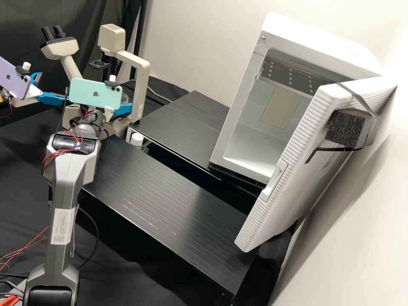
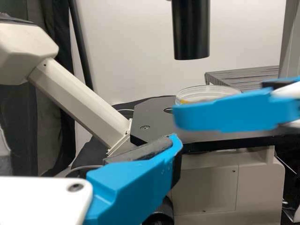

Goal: Take out the petri dish and place it under the microscope.

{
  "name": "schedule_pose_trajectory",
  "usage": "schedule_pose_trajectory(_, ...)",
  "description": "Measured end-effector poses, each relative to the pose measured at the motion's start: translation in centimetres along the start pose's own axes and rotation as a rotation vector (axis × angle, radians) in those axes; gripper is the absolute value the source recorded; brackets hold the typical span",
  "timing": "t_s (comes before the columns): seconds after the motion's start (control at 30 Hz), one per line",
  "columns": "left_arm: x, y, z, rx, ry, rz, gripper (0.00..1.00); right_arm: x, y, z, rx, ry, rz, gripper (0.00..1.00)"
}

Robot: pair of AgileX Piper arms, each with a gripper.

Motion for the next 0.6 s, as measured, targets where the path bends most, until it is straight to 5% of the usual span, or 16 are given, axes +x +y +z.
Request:
schedule_pose_trajectory(0.3,0.0,0.0,0.0,0.000,0.000,0.000,1.00,-7.1,1.9,-0.7,-0.043,0.144,0.167,1.00)
schedule_pose_trajectory(0.6,0.0,0.0,0.0,0.000,0.000,0.000,1.00,-14.2,1.5,-0.5,-0.130,0.286,0.339,1.00)
